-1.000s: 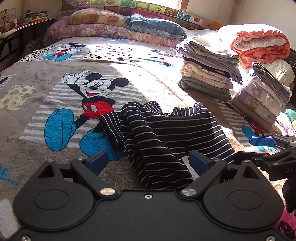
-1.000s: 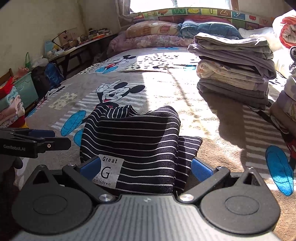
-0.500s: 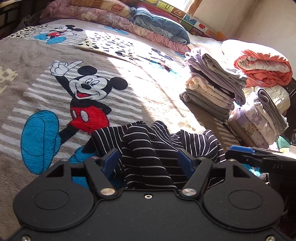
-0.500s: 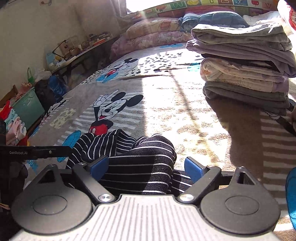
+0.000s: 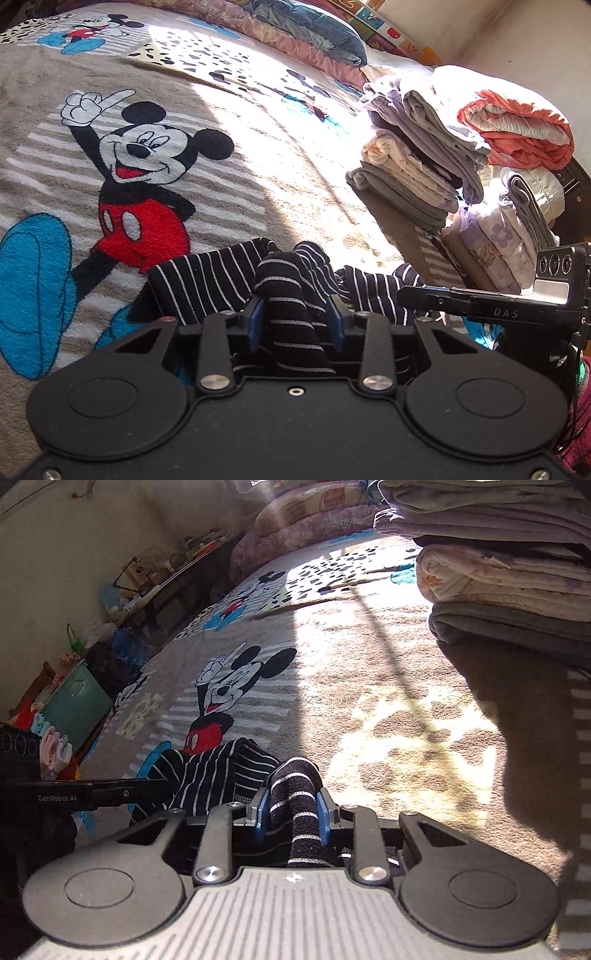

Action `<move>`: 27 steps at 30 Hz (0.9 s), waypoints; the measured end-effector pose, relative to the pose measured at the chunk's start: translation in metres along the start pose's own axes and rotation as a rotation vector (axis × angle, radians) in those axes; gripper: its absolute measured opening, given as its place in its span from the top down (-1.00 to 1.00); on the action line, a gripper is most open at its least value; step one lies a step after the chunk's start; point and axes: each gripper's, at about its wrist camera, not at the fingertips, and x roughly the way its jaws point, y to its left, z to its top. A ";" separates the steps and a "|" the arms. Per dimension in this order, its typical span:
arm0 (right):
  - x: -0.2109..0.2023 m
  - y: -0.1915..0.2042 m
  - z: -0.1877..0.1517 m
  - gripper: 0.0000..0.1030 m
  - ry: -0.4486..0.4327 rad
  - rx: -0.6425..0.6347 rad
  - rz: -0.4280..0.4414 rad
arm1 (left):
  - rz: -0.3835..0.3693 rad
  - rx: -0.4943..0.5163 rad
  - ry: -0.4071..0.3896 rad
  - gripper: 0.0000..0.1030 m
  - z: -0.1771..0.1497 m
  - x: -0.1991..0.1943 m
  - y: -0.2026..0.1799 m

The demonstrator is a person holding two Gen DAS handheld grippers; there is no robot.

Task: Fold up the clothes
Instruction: 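Close both grippers on the labelled edge of the striped garment, then lift the striped garment up with both grippers so it unfolds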

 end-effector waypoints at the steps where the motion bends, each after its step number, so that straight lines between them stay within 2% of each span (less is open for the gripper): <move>1: -0.004 0.001 -0.001 0.61 -0.008 0.001 -0.002 | 0.001 0.012 -0.001 0.59 -0.001 -0.002 -0.002; 2: -0.009 0.003 -0.001 0.66 -0.018 0.004 -0.007 | 0.003 0.024 -0.004 0.73 -0.001 -0.004 -0.005; 8: -0.047 0.015 -0.002 0.71 -0.086 0.036 0.023 | -0.042 0.035 -0.031 0.80 -0.001 -0.030 -0.023; 12: -0.079 0.030 0.004 0.72 -0.140 0.040 0.050 | -0.059 0.048 -0.078 0.82 0.004 -0.057 -0.043; 22: -0.157 0.082 0.042 0.73 -0.281 -0.031 0.096 | -0.054 0.127 -0.224 0.84 0.030 -0.126 -0.094; 27: -0.178 0.097 0.073 0.73 -0.337 -0.064 0.086 | -0.042 0.180 -0.280 0.84 0.056 -0.149 -0.117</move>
